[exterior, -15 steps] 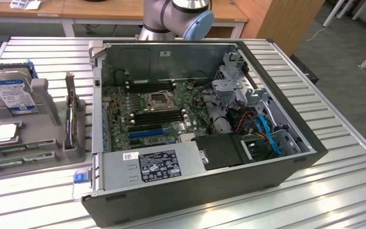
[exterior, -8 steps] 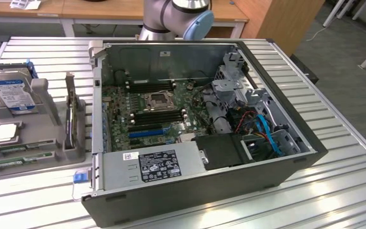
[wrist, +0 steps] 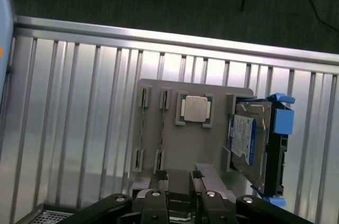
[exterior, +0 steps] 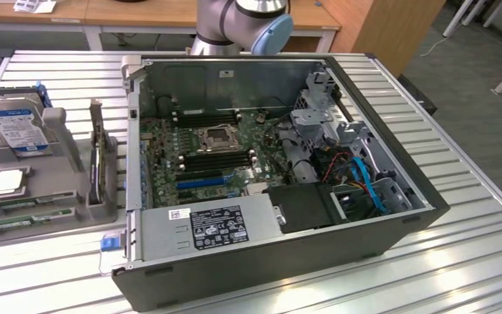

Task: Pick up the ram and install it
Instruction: 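Pick up the ram and move it above insertion slot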

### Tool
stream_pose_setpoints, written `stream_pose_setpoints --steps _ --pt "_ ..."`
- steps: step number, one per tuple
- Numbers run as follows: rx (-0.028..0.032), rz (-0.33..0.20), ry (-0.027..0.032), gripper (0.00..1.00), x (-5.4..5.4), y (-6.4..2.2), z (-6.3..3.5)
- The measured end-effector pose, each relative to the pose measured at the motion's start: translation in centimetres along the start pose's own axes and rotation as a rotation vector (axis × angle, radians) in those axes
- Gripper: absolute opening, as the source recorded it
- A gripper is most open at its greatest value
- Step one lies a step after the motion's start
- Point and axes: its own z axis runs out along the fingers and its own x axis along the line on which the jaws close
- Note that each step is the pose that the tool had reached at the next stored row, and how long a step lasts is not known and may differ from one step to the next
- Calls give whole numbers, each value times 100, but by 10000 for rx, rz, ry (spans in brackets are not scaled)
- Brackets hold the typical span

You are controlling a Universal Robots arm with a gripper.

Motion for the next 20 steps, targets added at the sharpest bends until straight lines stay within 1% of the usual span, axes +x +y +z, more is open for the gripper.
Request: stream_pose_setpoints --steps 4,9,13,20 --pt "1 -3 1 29 12 2 0" --pt "0 0 2 29 108 11 2" --pt "-1 37 0 29 151 15 3" --pt "-3 83 -2 29 291 29 6"
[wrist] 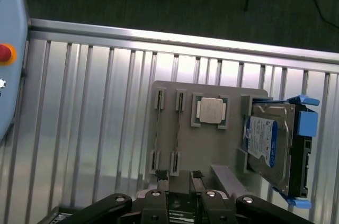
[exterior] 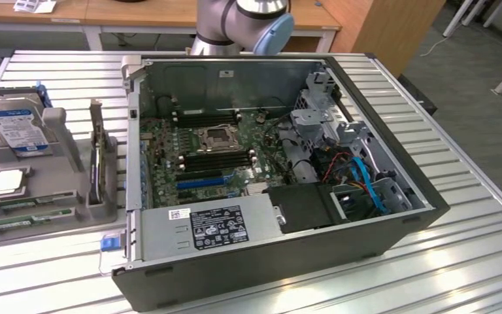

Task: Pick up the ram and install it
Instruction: 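Pick up the ram and move it above insertion slot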

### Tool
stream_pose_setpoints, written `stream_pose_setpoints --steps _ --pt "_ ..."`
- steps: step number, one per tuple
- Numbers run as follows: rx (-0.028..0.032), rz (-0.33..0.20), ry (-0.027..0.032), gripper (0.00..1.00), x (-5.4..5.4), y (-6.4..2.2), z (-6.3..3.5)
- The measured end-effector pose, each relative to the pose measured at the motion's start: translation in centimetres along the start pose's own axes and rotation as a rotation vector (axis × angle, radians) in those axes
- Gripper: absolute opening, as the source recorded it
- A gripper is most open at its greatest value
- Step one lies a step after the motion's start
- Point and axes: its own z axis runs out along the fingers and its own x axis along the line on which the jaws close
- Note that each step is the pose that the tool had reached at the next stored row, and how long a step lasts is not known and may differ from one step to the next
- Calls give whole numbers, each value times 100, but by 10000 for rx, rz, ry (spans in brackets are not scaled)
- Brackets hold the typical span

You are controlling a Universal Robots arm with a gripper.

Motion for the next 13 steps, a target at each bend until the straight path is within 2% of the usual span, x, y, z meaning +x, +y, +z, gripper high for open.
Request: stream_pose_setpoints --steps 3,4,13 --pt "1 9 -5 29 31 3 1" --pt "0 8 -27 29 35 2 9" --pt "-6 12 -32 29 37 -1 169"
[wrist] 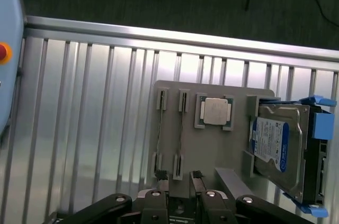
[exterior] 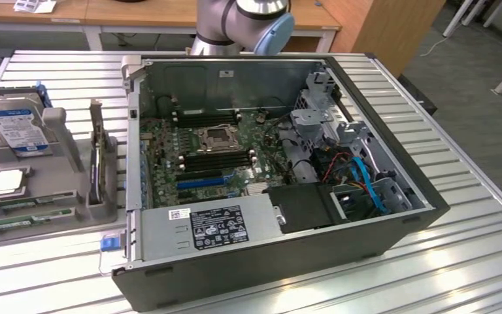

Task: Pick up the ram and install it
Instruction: 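Pick up the ram and move it above insertion slot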

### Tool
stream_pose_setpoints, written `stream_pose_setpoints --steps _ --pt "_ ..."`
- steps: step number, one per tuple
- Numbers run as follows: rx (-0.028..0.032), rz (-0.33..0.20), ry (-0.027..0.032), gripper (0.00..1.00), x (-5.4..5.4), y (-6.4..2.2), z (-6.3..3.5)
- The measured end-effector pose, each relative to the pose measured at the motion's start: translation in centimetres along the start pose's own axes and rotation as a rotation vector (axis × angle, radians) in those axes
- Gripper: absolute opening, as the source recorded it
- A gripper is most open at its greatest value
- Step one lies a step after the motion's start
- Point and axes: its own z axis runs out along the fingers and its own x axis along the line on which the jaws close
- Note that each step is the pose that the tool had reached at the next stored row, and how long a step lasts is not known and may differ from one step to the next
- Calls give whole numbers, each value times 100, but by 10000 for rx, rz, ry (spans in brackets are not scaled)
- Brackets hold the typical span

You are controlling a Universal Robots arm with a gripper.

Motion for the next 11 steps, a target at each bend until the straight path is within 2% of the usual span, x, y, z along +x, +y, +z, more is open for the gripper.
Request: stream_pose_setpoints --steps 5,11 --pt "1 15 0 29 -2 -2 91" --pt "-38 227 -9 29 -3 -2 200"
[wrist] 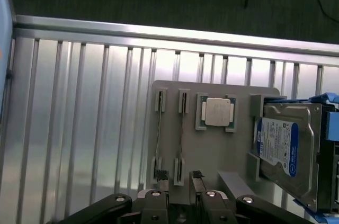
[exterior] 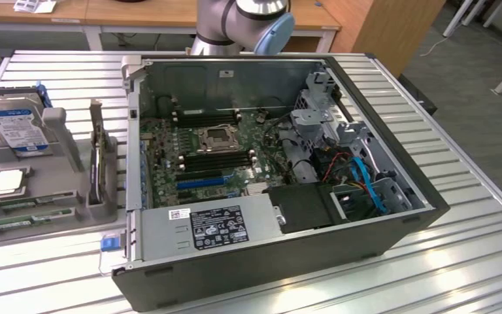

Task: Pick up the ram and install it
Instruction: 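Pick up the ram and move it above insertion slot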

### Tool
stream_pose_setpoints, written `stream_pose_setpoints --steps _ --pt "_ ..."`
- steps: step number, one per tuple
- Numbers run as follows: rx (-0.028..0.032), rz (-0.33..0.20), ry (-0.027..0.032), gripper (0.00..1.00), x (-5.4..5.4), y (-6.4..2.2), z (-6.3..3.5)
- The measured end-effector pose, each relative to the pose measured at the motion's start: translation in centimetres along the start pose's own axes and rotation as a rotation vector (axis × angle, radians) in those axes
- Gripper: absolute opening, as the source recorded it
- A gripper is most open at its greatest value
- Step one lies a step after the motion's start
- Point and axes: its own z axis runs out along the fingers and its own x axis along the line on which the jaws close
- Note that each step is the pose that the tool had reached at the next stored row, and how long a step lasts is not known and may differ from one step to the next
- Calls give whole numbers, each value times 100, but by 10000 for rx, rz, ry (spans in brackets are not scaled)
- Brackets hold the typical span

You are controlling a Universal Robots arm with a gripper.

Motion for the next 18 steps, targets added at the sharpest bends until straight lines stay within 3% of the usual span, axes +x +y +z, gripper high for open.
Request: stream_pose_setpoints --steps 18 --pt "-5 70 -1 29 -6 10 328"
